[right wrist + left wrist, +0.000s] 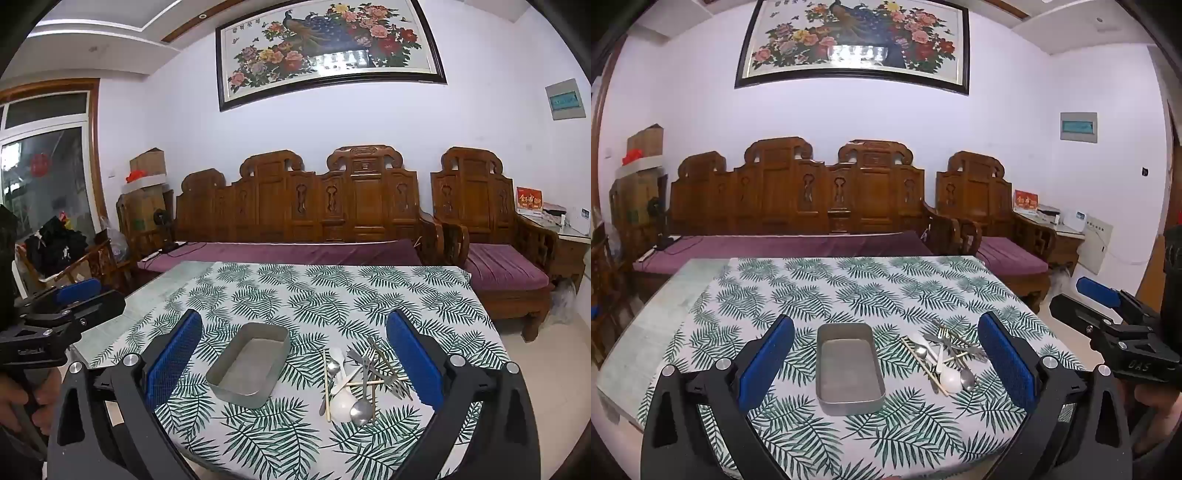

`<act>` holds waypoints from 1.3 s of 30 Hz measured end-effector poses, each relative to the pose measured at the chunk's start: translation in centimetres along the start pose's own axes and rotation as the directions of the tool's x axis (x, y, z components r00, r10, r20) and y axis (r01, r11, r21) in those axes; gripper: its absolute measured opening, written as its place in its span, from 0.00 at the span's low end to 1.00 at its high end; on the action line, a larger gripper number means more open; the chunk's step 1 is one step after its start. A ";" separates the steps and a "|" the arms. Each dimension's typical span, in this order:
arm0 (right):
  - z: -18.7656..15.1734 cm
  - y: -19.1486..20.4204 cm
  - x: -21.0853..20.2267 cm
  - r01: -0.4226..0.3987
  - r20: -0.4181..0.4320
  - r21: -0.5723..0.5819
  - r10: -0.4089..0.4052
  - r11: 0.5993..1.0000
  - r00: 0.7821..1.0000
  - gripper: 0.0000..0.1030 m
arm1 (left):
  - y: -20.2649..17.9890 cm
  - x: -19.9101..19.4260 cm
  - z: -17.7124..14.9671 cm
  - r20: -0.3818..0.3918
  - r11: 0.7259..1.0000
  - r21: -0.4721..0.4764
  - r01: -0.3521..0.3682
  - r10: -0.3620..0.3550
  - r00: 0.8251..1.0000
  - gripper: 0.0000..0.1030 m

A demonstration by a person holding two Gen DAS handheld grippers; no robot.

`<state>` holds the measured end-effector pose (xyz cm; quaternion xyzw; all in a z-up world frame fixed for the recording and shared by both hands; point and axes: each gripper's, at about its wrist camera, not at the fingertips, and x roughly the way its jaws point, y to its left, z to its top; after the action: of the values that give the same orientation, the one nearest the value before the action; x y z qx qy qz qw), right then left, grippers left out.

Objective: Organize utensils

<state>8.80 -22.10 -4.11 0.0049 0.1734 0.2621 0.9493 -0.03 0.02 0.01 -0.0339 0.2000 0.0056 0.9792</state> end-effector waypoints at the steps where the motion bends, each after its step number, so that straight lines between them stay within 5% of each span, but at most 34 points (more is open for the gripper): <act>1: 0.0 0.0 0.0 -0.001 -0.002 0.000 0.001 1.000 1.000 0.98 | 0.0 0.0 0.0 0.000 1.000 0.001 0.000 0.000 1.000 0.94; 39: 0.2 -0.3 -0.3 -0.001 -0.005 0.008 0.001 1.000 1.000 0.98 | -0.1 -0.2 0.2 0.005 1.000 0.002 0.003 -0.003 1.000 0.94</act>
<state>8.77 -22.45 -3.81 0.0082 0.1766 0.2619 0.9488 -0.16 -0.05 0.27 -0.0331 0.1976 0.0038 0.9797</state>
